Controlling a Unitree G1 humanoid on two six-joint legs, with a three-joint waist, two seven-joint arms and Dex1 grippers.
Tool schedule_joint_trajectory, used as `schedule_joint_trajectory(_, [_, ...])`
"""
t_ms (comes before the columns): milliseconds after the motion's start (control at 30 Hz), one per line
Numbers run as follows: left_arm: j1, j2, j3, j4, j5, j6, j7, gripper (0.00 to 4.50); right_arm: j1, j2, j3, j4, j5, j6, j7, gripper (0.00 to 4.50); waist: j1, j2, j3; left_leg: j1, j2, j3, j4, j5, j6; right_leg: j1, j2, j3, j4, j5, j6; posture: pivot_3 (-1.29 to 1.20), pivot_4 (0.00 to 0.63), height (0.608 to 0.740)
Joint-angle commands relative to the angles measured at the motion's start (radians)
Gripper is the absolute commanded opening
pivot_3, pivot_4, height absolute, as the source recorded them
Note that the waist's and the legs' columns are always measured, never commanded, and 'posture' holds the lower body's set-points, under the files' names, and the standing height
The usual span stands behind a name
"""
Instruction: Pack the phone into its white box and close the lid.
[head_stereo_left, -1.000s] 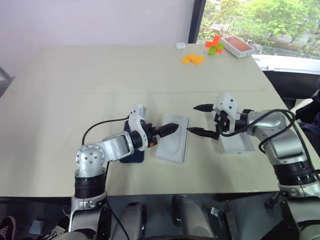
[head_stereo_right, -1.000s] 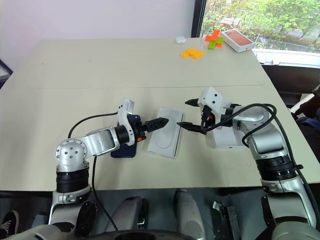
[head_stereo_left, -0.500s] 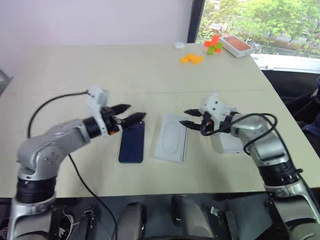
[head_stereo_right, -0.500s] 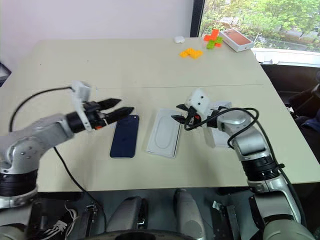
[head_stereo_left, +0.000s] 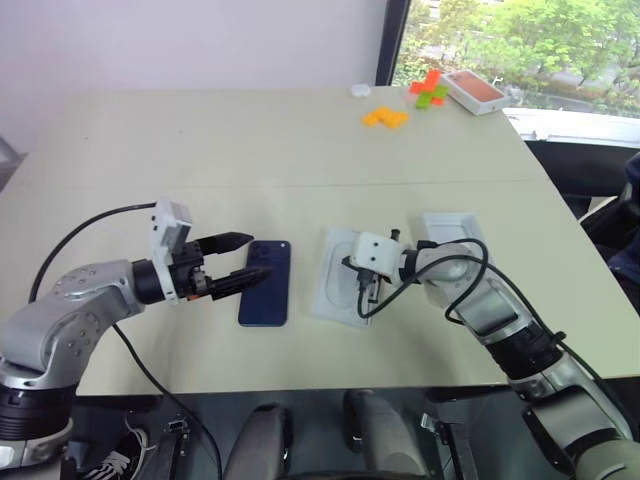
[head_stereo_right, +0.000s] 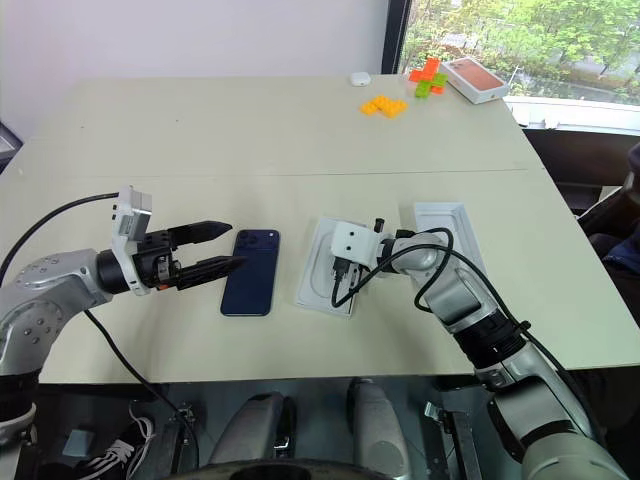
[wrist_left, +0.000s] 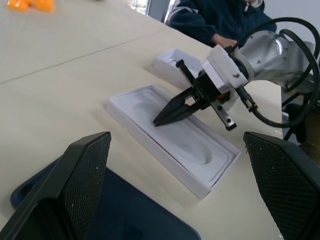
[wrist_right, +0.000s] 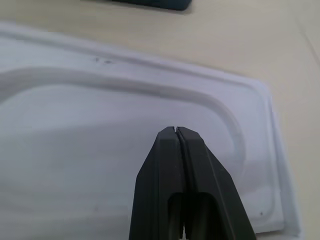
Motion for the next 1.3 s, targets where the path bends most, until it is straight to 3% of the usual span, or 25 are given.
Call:
schedule_joint_trajectory(33, [0.004, -0.005, 0.017, -0.034, 0.009, -0.024, -0.001, 4.50, -0.009, -0.034, 0.018, -0.030, -0.050, -0.035, 0.039, 0.06, 0.000, 0.000, 0.000, 0.000, 0.000, 0.000, 0.000, 0.000, 0.000, 0.000, 0.000, 0.000, 0.000, 0.000, 0.000, 0.00, 0.150, 0.740])
schedule_joint_trajectory(367, [-0.013, -0.023, 0.010, -0.031, 0.017, -0.019, 0.003, 4.50, -0.002, -0.106, 0.004, -0.057, -0.104, -0.069, 0.130, 0.06, 0.004, 0.000, 0.000, 0.000, 0.000, 0.000, 0.000, 0.000, 0.000, 0.001, 0.000, 0.000, 0.000, 0.000, 0.000, 0.00, 0.150, 0.740])
schedule_joint_trajectory(633, [-0.035, -0.028, 0.005, -0.020, 0.022, -0.017, 0.002, 4.50, -0.015, 0.042, -0.034, -0.031, -0.045, -0.015, 0.073, 0.06, -0.001, 0.000, 0.000, 0.000, 0.001, 0.000, 0.000, 0.000, 0.000, 0.000, 0.001, 0.000, 0.001, 0.000, 0.000, 0.00, 0.150, 0.740])
schedule_joint_trajectory(800, [-0.040, -0.029, 0.007, -0.016, 0.023, -0.013, 0.003, 4.50, 0.021, 0.021, 0.041, 0.052, -0.154, -0.143, 0.035, 0.06, 0.002, -0.001, 0.000, 0.000, -0.001, 0.000, 0.000, 0.000, 0.000, 0.001, -0.001, 0.000, 0.000, 0.000, 0.000, 0.00, 0.150, 0.740])
schedule_joint_trajectory(967, [-0.043, -0.031, 0.005, -0.015, 0.025, -0.014, 0.007, 4.50, -0.050, 0.036, 0.008, 0.123, -0.166, -0.185, 0.008, 0.06, -0.001, -0.001, 0.000, 0.002, 0.000, 0.000, 0.000, 0.000, 0.000, 0.002, 0.000, 0.000, 0.000, 0.000, 0.000, 0.00, 0.150, 0.740])
schedule_joint_trajectory(1300, [-0.060, -0.047, -0.007, -0.011, 0.035, -0.013, 0.015, 4.50, -0.125, 0.133, 0.050, 0.308, -0.221, -0.368, -0.074, 0.06, -0.011, -0.001, -0.001, 0.002, 0.000, 0.000, 0.000, 0.000, 0.000, 0.002, 0.000, 0.000, 0.001, 0.000, 0.000, 0.00, 0.150, 0.740])
